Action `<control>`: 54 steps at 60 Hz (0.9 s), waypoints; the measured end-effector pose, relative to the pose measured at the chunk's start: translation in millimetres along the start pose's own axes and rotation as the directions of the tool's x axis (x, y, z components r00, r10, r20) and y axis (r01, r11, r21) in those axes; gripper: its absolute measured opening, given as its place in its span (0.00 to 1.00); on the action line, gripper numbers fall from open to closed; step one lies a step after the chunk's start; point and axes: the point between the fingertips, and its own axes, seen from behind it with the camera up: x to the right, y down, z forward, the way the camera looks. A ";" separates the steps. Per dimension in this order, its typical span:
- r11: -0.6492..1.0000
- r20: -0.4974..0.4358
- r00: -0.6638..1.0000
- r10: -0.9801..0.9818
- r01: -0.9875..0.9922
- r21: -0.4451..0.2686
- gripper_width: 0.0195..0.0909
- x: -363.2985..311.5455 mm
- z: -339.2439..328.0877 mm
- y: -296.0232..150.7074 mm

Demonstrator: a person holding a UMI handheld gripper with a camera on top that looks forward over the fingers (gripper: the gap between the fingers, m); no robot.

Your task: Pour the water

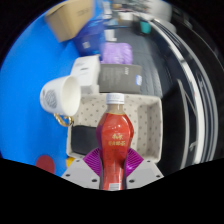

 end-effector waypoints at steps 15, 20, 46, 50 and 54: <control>0.621 0.124 0.613 0.780 -0.783 -0.032 0.09 -6.5 -13.6 28.0; 0.368 0.138 0.356 0.924 -0.927 -0.075 0.10 -14.9 -12.2 41.0; -0.053 0.170 -0.065 0.983 -0.996 -0.076 0.14 -76.0 -12.7 61.7; -0.027 0.173 -0.038 0.984 -0.998 -0.064 0.14 -76.5 -15.5 61.0; 0.015 0.173 0.006 0.985 -0.999 -0.052 0.16 -77.1 -17.1 56.5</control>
